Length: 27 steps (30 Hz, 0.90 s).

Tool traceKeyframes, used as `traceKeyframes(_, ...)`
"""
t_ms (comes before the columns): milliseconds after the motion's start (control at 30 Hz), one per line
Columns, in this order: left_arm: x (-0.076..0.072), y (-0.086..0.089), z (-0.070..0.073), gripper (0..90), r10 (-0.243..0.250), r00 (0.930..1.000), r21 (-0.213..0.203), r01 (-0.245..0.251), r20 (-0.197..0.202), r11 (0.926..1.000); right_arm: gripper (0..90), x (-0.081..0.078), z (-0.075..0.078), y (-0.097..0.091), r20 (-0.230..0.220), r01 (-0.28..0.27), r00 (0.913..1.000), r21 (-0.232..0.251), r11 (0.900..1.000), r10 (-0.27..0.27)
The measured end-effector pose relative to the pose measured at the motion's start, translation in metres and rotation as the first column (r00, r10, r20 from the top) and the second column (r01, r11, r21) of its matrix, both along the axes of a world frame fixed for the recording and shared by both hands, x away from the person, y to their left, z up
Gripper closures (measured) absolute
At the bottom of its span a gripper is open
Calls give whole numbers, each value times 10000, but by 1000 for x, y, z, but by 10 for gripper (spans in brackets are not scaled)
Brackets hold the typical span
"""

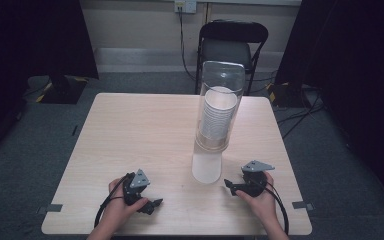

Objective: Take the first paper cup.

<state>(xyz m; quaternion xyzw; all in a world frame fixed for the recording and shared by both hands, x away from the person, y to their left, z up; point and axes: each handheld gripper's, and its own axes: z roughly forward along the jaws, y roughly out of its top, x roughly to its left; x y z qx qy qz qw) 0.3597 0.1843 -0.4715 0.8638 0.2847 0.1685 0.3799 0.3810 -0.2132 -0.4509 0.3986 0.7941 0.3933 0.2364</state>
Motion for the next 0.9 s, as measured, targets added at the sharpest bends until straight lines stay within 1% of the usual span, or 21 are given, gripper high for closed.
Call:
traceKeyframes(67,0,0,0,0,-2,10000,-1,2,2,10000,145,0,4,2,137,74,9999,121,9999,-75)
traceKeyframes(167,0,0,0,0,-1,10000,-3,1,2,10000,155,1,15,11,509,-189,9985,254,9995,175)
traceKeyframes(233,0,0,0,0,-2,10000,3,2,-1,10000,156,1,19,16,681,-278,9974,357,9990,253)
traceKeyframes(333,0,0,0,0,0,10000,1,0,-3,10000,153,3,24,24,772,-498,9960,512,9974,458)
traceKeyframes(400,0,0,0,0,0,10000,2,0,3,10000,150,4,28,27,925,-600,9942,628,9962,541)
traceKeyframes(500,0,0,0,0,-2,10000,5,2,-1,10000,145,6,32,33,995,-703,9930,638,9955,637)
traceKeyframes(567,0,0,0,0,-4,10000,6,4,0,10000,145,7,36,37,1197,-724,9907,660,9952,641)
traceKeyframes(667,0,0,0,0,0,10000,0,0,0,10000,146,9,41,40,1273,-749,9899,941,9927,626)
traceKeyframes(733,0,0,0,0,-5,10000,11,5,0,10000,146,11,45,42,1376,-776,9884,956,9924,641)
traceKeyframes(800,0,0,0,0,-6,10000,9,6,1,10000,145,12,49,45,1571,-760,9858,975,9923,601)
traceKeyframes(900,0,0,0,0,-4,10000,7,4,0,10000,145,15,54,49,1667,-819,9841,1160,9899,619)
